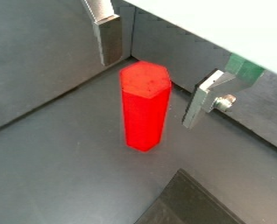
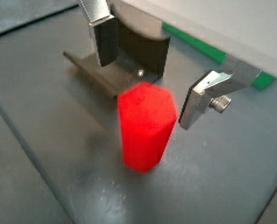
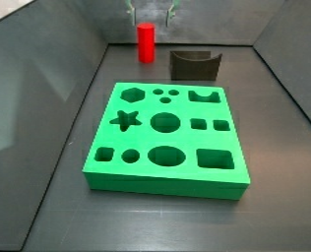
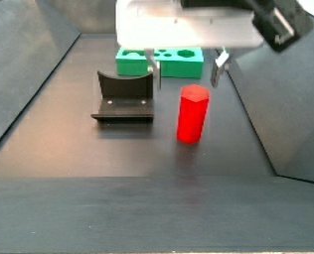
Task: Pick up the hexagon object. Move up. Move to above the board. Insert the hexagon object.
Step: Pick up the hexagon object.
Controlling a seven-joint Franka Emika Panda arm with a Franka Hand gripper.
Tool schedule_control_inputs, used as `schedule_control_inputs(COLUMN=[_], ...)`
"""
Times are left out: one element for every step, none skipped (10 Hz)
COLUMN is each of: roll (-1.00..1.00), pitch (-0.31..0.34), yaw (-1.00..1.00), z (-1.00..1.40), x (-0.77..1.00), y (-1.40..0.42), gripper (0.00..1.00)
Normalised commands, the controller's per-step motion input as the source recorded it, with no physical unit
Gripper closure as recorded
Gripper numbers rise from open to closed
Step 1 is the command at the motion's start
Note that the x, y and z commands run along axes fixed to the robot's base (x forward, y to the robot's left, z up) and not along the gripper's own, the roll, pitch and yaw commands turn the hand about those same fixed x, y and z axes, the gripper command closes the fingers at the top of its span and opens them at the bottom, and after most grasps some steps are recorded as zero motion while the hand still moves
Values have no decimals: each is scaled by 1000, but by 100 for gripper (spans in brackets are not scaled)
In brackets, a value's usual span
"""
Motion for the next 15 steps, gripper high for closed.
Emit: schedule_control_inputs(roll=[-64, -17, -9, 0, 0, 0, 0, 0, 0, 0, 0, 0, 0, 0, 0], pitch=[-49, -41, 0, 7, 0, 0, 0, 0, 0, 0, 0, 0, 0, 0, 0], yaw=[0, 0, -14, 0, 0, 0, 0, 0, 0, 0, 0, 0, 0, 0, 0], z=[-543, -629, -594, 0, 0, 0, 0, 0, 0, 0, 0, 0, 0, 0, 0], x=[0, -6, -91, 0, 0, 0, 0, 0, 0, 0, 0, 0, 0, 0, 0], y=[223, 163, 46, 0, 0, 0, 0, 0, 0, 0, 0, 0, 0, 0, 0], gripper=[0, 0, 0, 0, 0, 100, 100, 100, 100, 100, 100, 100, 100, 100, 100])
